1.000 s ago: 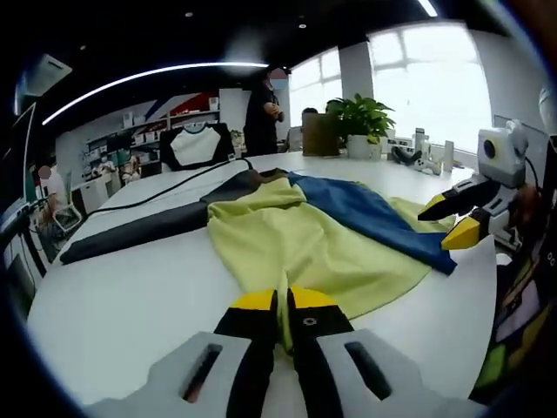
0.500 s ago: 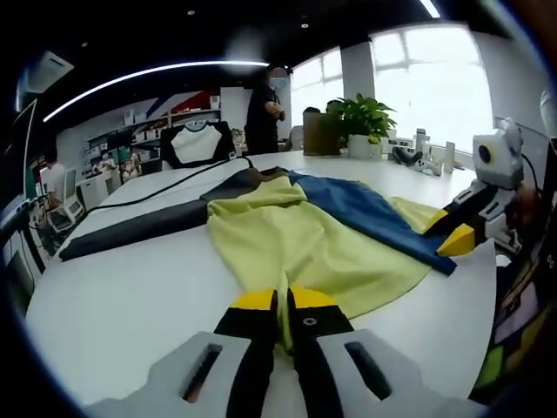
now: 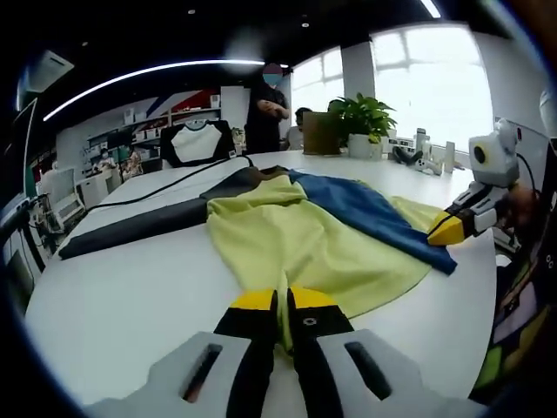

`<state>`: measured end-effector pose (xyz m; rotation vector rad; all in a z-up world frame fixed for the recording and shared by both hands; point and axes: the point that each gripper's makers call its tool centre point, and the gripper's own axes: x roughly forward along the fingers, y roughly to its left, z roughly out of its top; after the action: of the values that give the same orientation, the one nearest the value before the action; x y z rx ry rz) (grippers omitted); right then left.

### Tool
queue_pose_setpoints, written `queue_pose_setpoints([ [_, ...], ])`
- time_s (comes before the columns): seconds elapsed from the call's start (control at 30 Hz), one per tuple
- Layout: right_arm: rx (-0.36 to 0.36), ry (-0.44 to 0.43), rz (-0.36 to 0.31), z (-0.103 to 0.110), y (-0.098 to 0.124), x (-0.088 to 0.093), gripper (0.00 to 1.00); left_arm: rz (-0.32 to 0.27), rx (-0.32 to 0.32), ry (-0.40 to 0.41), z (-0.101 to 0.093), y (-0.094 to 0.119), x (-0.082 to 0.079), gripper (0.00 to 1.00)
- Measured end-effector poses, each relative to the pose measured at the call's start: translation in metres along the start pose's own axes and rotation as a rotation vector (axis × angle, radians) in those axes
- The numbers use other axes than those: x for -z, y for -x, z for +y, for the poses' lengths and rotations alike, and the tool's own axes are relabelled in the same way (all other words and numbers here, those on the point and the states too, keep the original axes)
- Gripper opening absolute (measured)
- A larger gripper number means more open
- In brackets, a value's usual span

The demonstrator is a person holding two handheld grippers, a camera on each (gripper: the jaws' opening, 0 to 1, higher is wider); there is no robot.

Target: Fold the garment on the visible template until the final outline fits inside the template.

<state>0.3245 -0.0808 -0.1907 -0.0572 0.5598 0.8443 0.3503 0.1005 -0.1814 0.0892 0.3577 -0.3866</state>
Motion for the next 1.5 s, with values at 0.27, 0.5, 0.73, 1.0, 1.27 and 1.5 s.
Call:
queue_pose_setpoints([
  [0.27,-0.040,-0.051,-0.066,0.006,0.010,-0.018,0.00,0.004,0.002,-0.001,0.000,0.000,-0.001,0.04],
  [0.5,-0.056,-0.076,-0.090,0.003,0.023,-0.034,0.00,0.007,0.002,0.001,0.000,0.000,-0.001,0.04],
  [0.73,-0.058,-0.066,-0.126,-0.003,0.041,-0.061,0.00,0.008,0.006,-0.002,-0.001,0.000,0.000,0.04],
  [1.0,-0.004,-0.010,-0.155,-0.018,0.055,-0.080,0.00,0.026,0.009,0.001,-0.002,-0.001,0.003,0.04],
  [1.27,0.114,0.054,-0.225,-0.055,0.085,-0.114,0.00,0.022,0.013,0.012,-0.003,-0.001,0.003,0.04],
  [1.5,0.208,0.099,-0.263,-0.090,0.105,-0.137,0.00,0.021,0.017,0.021,-0.002,-0.002,0.002,0.04],
])
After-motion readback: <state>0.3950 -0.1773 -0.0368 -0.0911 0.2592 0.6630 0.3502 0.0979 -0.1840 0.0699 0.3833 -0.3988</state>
